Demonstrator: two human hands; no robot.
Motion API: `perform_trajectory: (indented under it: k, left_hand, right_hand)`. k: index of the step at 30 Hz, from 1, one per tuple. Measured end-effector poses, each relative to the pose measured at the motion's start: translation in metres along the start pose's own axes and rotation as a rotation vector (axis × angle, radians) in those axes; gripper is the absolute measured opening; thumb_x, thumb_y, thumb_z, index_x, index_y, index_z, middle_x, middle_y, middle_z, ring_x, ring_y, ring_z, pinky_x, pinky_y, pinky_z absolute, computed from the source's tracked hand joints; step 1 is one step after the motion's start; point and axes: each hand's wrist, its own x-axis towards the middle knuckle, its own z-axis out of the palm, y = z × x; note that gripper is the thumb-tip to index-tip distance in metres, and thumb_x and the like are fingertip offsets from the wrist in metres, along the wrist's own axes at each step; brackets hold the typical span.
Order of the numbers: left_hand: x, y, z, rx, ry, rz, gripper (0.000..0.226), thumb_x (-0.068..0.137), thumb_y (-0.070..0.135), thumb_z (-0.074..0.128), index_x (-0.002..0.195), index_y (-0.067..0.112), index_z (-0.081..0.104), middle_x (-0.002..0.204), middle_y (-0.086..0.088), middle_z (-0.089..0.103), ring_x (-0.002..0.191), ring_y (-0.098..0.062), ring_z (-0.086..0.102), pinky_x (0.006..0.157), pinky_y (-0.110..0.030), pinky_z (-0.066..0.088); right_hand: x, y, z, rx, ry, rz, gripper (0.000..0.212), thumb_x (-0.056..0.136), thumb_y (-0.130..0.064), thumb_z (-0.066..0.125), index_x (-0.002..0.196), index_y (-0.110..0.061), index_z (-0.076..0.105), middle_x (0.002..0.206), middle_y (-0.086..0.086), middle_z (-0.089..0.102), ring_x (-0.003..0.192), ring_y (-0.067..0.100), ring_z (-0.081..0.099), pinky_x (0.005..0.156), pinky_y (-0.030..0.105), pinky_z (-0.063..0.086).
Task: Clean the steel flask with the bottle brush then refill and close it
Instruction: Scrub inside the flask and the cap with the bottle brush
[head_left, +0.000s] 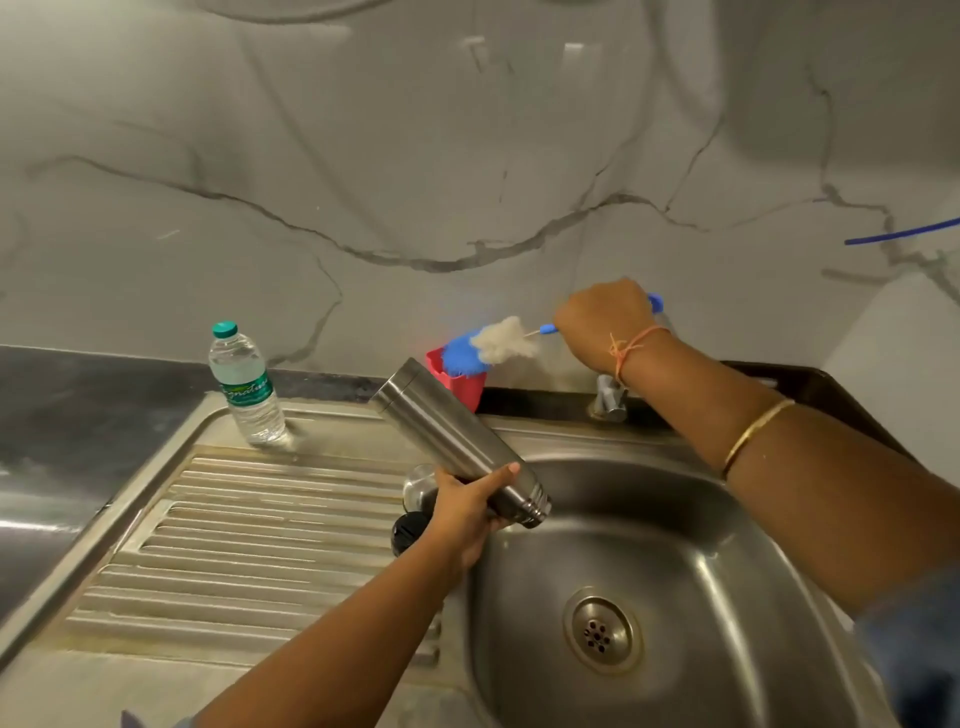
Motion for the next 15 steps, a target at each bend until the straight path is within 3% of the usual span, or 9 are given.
perform_trajectory:
  k: [4,7,11,15]
  left_hand:
    - [0.009,0.003,-0.001,0.003,-0.009,-0.026,0.073,0.076,0.006,0.075,0.134,0.012,0.031,0.126,-0.014,0.054,0.1,-0.027,0.063,0.071,-0.045,0.059]
    - [0.013,0.002,-0.002,-0.006,-0.025,-0.035,0.073,0.076,0.006,0.075,0.134,0.012,0.031,0.128,-0.015,0.053,0.104,-0.029,0.061,0.075,-0.047,0.058]
    - [0.015,0.002,-0.005,0.01,-0.021,-0.036,0.073,0.076,0.007,0.075,0.134,0.014,0.031,0.128,-0.013,0.053,0.106,-0.029,0.06,0.069,-0.043,0.059]
    - [0.012,0.0,-0.005,0.037,-0.016,-0.055,0.07,0.077,0.007,0.075,0.132,0.014,0.033,0.125,-0.012,0.054,0.105,-0.029,0.06,0.072,-0.046,0.059]
  right_hand:
    - [0.029,-0.012,-0.01,-0.188,0.119,-0.001,0.019,0.094,-0.011,0.044,0.094,-0.015,0.063,0.093,0.005,0.063,0.096,0.026,0.054,0.098,0.041,0.031]
    - [0.042,-0.018,-0.01,-0.242,0.176,0.006,0.018,0.093,-0.012,0.045,0.091,-0.013,0.063,0.089,0.006,0.064,0.092,0.026,0.056,0.097,0.04,0.032]
    - [0.042,-0.009,-0.019,-0.193,0.209,0.066,0.016,0.092,-0.009,0.045,0.082,-0.012,0.058,0.086,0.008,0.064,0.091,0.028,0.056,0.097,0.039,0.032]
    - [0.027,0.012,-0.028,-0.079,0.259,0.169,0.018,0.089,-0.005,0.043,0.074,-0.012,0.049,0.07,0.007,0.051,0.083,0.029,0.054,0.1,0.038,0.029]
